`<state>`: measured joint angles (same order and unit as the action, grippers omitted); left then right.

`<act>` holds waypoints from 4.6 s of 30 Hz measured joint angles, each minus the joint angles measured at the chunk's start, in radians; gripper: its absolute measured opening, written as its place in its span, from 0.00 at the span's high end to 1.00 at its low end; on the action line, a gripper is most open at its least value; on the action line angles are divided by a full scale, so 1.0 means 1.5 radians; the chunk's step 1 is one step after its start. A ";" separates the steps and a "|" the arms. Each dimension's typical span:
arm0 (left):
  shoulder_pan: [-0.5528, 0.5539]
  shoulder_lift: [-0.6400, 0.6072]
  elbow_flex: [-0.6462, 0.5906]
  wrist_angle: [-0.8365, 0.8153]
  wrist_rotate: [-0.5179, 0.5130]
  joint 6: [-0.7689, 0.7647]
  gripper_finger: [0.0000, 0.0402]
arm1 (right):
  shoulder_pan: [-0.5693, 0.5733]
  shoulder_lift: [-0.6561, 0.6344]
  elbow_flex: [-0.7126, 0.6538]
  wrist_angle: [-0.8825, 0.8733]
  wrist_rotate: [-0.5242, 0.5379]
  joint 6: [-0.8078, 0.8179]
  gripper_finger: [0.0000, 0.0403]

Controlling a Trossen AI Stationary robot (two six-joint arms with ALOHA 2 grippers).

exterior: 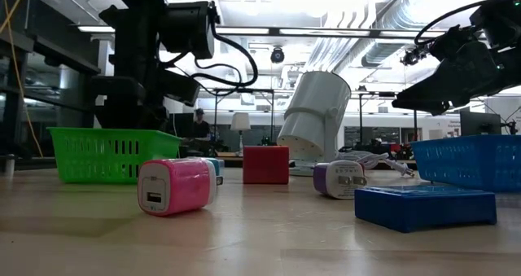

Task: Pick & Place Office items
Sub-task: Put the black digital timer into the green bin

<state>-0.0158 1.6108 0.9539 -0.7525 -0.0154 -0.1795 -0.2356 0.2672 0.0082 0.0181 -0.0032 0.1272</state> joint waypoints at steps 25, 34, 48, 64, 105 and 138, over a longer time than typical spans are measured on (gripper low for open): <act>0.000 -0.092 0.001 -0.028 0.007 0.008 0.13 | 0.000 0.000 0.000 0.000 0.000 0.000 0.56; 0.006 -0.114 0.001 -0.030 0.004 0.022 0.13 | 0.000 0.000 0.000 0.000 0.000 0.000 0.56; 0.014 -0.135 0.001 -0.034 -0.014 0.007 0.13 | 0.000 0.000 0.000 0.000 0.000 0.000 0.56; 0.083 -0.135 0.029 -0.022 -0.048 -0.196 0.13 | 0.000 0.000 0.000 0.000 0.000 0.000 0.56; 0.296 -0.093 0.057 -0.019 0.045 -0.394 0.13 | 0.000 0.000 0.000 0.000 0.000 0.000 0.56; 0.379 0.185 0.254 -0.106 0.053 -0.299 0.13 | 0.000 0.000 0.000 0.000 0.000 0.000 0.56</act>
<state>0.5522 1.8890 1.3350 -0.9122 0.0634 -0.6277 -0.2352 0.2672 0.0082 0.0181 -0.0031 0.1272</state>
